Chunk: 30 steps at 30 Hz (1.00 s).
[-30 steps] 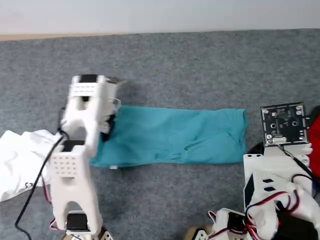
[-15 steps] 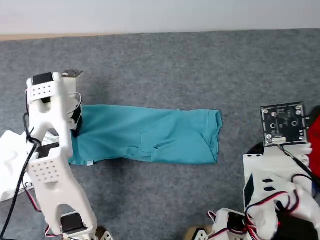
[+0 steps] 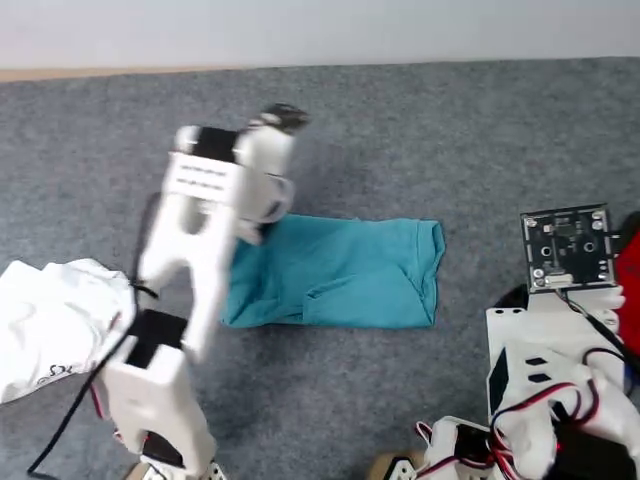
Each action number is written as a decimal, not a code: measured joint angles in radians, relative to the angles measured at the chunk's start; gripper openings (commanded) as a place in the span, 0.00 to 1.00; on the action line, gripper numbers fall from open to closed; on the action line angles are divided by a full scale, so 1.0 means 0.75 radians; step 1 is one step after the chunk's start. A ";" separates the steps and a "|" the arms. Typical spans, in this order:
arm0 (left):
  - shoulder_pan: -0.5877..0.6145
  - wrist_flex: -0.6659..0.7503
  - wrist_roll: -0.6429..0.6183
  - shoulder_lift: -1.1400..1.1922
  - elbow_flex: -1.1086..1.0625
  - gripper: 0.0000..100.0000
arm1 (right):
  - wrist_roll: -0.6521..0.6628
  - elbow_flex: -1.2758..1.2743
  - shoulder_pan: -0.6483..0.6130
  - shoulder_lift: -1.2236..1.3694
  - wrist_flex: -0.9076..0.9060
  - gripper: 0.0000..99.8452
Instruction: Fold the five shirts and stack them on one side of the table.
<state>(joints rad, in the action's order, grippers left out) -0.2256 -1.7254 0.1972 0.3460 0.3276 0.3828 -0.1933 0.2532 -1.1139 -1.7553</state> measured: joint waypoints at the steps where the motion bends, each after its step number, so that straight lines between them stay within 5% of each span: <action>1: -0.053 0.000 -0.018 0.000 0.014 0.00 | 0.000 0.000 0.000 0.000 0.000 0.01; 11: -0.440 -0.004 -0.121 0.002 0.237 0.01 | 0.000 0.000 0.000 0.000 0.000 0.01; 26: -0.706 -0.006 -0.207 0.495 0.810 0.01 | 0.000 0.000 0.000 0.000 0.000 0.01; 30: -0.718 -0.006 -0.211 0.585 0.841 0.13 | 0.000 0.000 0.000 0.000 0.000 0.01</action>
<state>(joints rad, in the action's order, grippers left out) -0.7641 -1.7300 0.0391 0.7848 0.9582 0.3828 -0.1933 0.2532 -1.1139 -1.7553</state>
